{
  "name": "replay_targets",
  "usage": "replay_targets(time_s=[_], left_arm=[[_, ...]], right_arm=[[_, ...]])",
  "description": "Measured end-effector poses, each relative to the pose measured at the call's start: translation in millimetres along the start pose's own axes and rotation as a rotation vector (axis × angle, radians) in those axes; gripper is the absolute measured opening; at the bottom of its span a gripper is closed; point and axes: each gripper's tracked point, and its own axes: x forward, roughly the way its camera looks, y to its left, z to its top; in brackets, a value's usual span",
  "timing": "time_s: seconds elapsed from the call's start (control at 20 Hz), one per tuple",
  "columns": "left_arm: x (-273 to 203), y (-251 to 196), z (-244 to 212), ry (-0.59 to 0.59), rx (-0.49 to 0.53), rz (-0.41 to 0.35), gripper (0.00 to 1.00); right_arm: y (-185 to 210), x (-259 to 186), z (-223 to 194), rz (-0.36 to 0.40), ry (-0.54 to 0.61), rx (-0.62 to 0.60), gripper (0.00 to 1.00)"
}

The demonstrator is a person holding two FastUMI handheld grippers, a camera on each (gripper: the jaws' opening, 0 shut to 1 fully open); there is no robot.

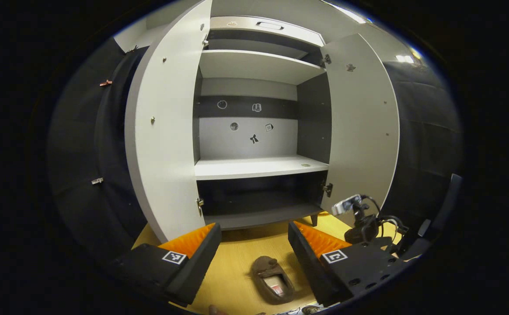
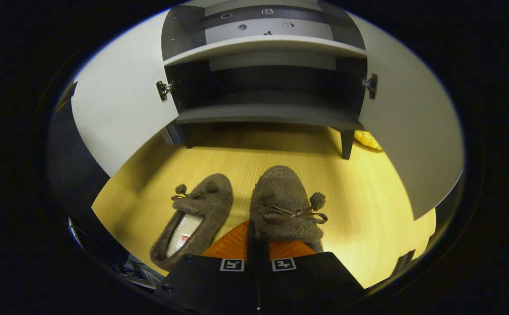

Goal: Grab one shoe with the right hand and put it into the shoe cabinet, grab the other shoe with the left hand and put it into the shoe cabinet; then close the right door with the right hand and the left door with the left hand.

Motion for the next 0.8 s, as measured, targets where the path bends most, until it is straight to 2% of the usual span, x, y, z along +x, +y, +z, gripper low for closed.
replay_targets(time_s=[0.2, 0.35, 0.6, 0.8], left_arm=[[-3, -20, -4, 0.004, -0.058, -0.101, 0.97], [-8, -26, -5, 0.0, -0.123, -0.132, 0.97], [-18, -21, -1, -0.018, -0.099, -0.104, 0.96], [-15, -20, 0, -0.015, -0.113, -0.063, 0.96]], right_arm=[[-9, -49, 76, -0.03, -0.127, -0.033, 0.08], [-22, -74, 141, -0.077, -0.231, -0.068, 0.08], [-31, -84, 247, -0.101, -0.38, -0.151, 0.08], [-37, -64, 335, -0.083, -0.475, -0.176, 0.08]])
